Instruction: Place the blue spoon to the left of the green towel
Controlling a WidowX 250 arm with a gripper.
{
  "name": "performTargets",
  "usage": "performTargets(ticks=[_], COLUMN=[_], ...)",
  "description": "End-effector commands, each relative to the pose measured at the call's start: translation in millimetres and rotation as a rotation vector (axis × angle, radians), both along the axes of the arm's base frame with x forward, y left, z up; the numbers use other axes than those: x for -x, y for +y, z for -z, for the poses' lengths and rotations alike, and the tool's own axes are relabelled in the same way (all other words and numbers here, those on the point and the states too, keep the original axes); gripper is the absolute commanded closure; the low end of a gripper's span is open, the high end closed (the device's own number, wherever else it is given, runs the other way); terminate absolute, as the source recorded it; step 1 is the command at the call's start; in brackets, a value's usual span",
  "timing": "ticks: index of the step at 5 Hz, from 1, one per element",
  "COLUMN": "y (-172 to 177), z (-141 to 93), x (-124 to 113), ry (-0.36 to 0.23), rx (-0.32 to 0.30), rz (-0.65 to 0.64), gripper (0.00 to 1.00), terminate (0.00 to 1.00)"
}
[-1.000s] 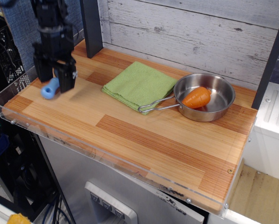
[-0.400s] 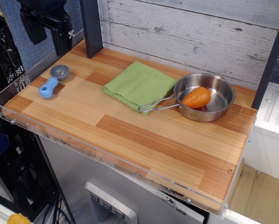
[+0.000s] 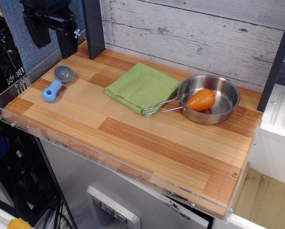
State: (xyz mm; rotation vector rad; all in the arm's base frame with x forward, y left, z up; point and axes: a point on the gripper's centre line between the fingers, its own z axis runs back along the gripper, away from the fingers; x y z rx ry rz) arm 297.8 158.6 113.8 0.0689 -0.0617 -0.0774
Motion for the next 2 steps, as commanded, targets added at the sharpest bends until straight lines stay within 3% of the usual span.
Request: performTargets(ticks=[1, 2], y=[-4.0, -4.0], z=[-27.2, -27.2], x=[7.5, 7.5], ry=[-0.061, -0.061], rx=[-0.032, -0.032], rz=[0.01, 0.01], gripper=[0.0, 0.0], terminate=[0.0, 1.0])
